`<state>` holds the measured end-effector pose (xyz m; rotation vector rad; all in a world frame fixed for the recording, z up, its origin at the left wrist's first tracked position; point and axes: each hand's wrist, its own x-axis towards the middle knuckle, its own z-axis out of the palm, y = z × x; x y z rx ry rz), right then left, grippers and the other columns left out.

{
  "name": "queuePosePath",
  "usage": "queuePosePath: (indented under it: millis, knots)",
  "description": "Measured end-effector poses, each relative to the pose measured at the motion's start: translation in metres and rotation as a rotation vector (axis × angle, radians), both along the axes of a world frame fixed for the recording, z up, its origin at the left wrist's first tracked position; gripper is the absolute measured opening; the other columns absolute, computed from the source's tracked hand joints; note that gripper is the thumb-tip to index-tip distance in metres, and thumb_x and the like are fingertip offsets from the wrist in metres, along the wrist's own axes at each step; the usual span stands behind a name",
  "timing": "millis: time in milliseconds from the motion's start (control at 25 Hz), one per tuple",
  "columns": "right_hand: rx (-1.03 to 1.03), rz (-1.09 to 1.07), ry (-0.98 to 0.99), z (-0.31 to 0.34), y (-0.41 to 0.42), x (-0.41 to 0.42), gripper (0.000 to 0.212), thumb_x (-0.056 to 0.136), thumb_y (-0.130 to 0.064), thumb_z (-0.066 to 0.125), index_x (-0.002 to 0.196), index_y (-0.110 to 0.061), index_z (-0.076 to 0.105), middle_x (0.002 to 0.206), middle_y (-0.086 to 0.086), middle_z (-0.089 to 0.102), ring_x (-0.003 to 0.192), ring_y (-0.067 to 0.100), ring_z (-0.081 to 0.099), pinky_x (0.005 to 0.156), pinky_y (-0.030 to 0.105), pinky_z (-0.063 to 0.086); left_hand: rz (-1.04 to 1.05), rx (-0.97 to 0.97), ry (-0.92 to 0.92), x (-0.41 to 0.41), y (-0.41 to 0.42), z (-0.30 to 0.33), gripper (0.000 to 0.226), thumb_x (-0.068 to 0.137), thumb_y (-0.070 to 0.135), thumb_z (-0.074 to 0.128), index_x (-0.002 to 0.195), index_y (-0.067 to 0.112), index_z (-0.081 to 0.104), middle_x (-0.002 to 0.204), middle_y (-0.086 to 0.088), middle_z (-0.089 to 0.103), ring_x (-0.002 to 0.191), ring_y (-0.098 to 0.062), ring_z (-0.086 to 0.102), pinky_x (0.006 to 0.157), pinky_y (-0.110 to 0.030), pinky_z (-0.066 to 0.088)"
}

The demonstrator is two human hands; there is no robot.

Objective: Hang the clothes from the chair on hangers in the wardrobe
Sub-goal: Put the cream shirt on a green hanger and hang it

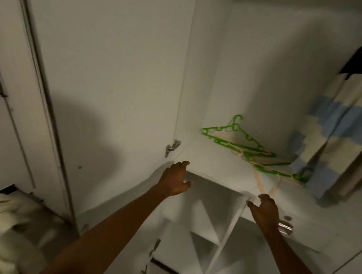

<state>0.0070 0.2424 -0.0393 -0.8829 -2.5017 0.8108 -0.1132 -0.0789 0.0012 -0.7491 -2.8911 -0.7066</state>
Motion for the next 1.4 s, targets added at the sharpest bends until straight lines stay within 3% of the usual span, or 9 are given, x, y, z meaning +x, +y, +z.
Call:
queuePosePath:
  millis: [160,360,600,760,880,1080,1400]
  knots:
    - [0.269,0.329,0.007,-0.035,-0.122,-0.002,0.066,0.081,-0.032,0.083,0.133,-0.001,0.056,0.128,0.023,0.059,0.118,0.042,0.054,0.099,0.048,0.044,0.065,-0.017,0.036,0.065,-0.09,-0.048,0.083,0.09,0.045,0.067,0.158,0.018,0.027,0.154,-0.01,0.044,0.138,-0.03,0.044,0.11,-0.044,0.041]
    - [0.345,0.682,-0.004,-0.081,-0.264,0.019,0.073,0.085,-0.044,0.077,0.142,-0.006,0.05,0.145,0.017,0.052,0.132,0.036,0.048,0.107,0.052,0.041,0.01,-0.158,0.076,0.157,-0.186,-0.108,0.079,0.093,0.044,0.062,0.157,0.012,0.028,0.154,-0.015,0.041,0.139,-0.034,0.041,0.111,-0.049,0.04]
    - [0.324,1.016,0.093,-0.134,-0.39,0.08,0.064,0.079,-0.027,0.079,0.136,-0.008,0.057,0.13,0.013,0.064,0.117,0.033,0.06,0.098,0.046,0.049,0.271,-0.16,0.015,0.265,-0.299,-0.16,0.075,0.092,0.042,0.064,0.153,0.012,0.032,0.149,-0.012,0.046,0.135,-0.031,0.044,0.11,-0.043,0.042]
    - [0.381,1.311,0.128,-0.153,-0.477,0.112,0.066,0.081,-0.035,0.068,0.14,-0.011,0.056,0.137,0.008,0.061,0.125,0.028,0.057,0.102,0.043,0.048,0.565,-0.149,-0.069,0.327,-0.384,-0.167,0.072,0.092,0.04,0.062,0.154,0.016,0.034,0.147,-0.009,0.049,0.13,-0.029,0.05,0.104,-0.04,0.043]
    - [0.355,1.38,0.111,-0.161,-0.533,0.12,0.069,0.081,-0.037,0.069,0.143,-0.012,0.052,0.141,0.007,0.057,0.13,0.027,0.053,0.106,0.044,0.046,0.801,-0.129,-0.115,0.359,-0.444,-0.157,0.064,0.089,0.041,0.061,0.148,0.023,0.041,0.143,-0.005,0.053,0.123,-0.029,0.057,0.096,-0.038,0.047]
    - [0.36,1.484,0.092,-0.169,-0.617,0.123,0.071,0.074,-0.033,0.082,0.135,-0.008,0.056,0.133,0.011,0.062,0.12,0.03,0.06,0.098,0.044,0.052,0.996,-0.112,-0.144,0.398,-0.525,-0.159,0.073,0.091,0.041,0.066,0.154,0.02,0.036,0.15,-0.006,0.05,0.136,-0.027,0.048,0.108,-0.04,0.041]
    - [0.293,1.533,-0.016,-0.211,-0.748,0.052,0.06,0.076,-0.034,0.075,0.13,-0.015,0.057,0.13,0.008,0.061,0.119,0.03,0.057,0.097,0.044,0.05,1.142,-0.032,-0.272,0.373,-0.634,-0.195,0.075,0.092,0.045,0.064,0.156,0.021,0.033,0.151,-0.005,0.049,0.136,-0.025,0.049,0.109,-0.042,0.045]
